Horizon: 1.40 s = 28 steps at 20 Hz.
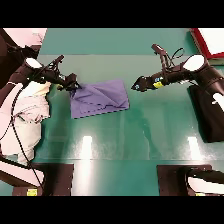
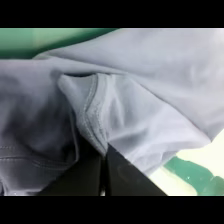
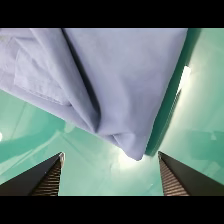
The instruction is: Fold the shirts.
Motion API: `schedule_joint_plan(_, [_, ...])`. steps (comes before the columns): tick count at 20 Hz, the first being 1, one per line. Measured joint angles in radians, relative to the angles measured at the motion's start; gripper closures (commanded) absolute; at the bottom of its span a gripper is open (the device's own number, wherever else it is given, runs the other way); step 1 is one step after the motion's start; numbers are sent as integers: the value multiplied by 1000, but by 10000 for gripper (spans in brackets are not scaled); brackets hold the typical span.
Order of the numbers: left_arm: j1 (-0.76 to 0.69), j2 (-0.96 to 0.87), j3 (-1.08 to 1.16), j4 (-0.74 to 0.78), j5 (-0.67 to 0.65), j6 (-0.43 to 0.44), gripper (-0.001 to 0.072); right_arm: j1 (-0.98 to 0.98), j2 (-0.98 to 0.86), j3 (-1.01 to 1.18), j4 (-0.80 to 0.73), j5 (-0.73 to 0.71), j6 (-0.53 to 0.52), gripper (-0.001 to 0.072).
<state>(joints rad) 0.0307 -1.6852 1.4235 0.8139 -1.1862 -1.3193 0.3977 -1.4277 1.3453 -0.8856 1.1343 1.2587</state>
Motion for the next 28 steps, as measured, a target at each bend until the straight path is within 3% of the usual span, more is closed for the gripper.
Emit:
schedule_joint_plan(3, [-6, 60, 19, 55, -81, 55, 685, -6, 6, 0, -1, 3, 1, 55])
schedule_joint_plan(6, [-30, 148, 18, 183, -255, 88, 683, -26, 10, 0, -4, 12, 7, 54])
schedule_joint_plan(7, [-34, 172, 6, 222, -316, 89, 635, -34, 11, 0, -4, 14, 12, 54])
schedule_joint_plan(8, [-38, 190, -8, 246, -363, 89, 294, -43, 12, 0, -4, 14, 15, 54])
schedule_joint_plan(9, [-42, 204, -27, 267, -406, 87, 24, -55, 12, 0, -5, 14, 18, 54])
schedule_joint_plan(13, [-48, 230, -110, 320, -456, 56, 45, -95, 12, 0, -5, 23, 36, 53])
schedule_joint_plan(17, [-50, 257, -79, 332, -380, 34, 46, -127, -11, 0, 10, 29, 46, 53])
schedule_joint_plan(18, [-50, 267, -59, 323, -357, 30, 92, -134, -31, 1, 26, 33, 48, 53])
schedule_joint_plan(20, [-50, 288, -19, 293, -319, 23, 629, -142, -97, 20, 56, 48, 49, 53])
schedule_joint_plan(21, [-50, 296, -6, 278, -310, 22, 675, -143, -135, 37, 71, 51, 48, 53])
schedule_joint_plan(28, [-50, 315, 27, 235, -271, 18, 676, -86, -464, 263, 195, 158, 21, 53])
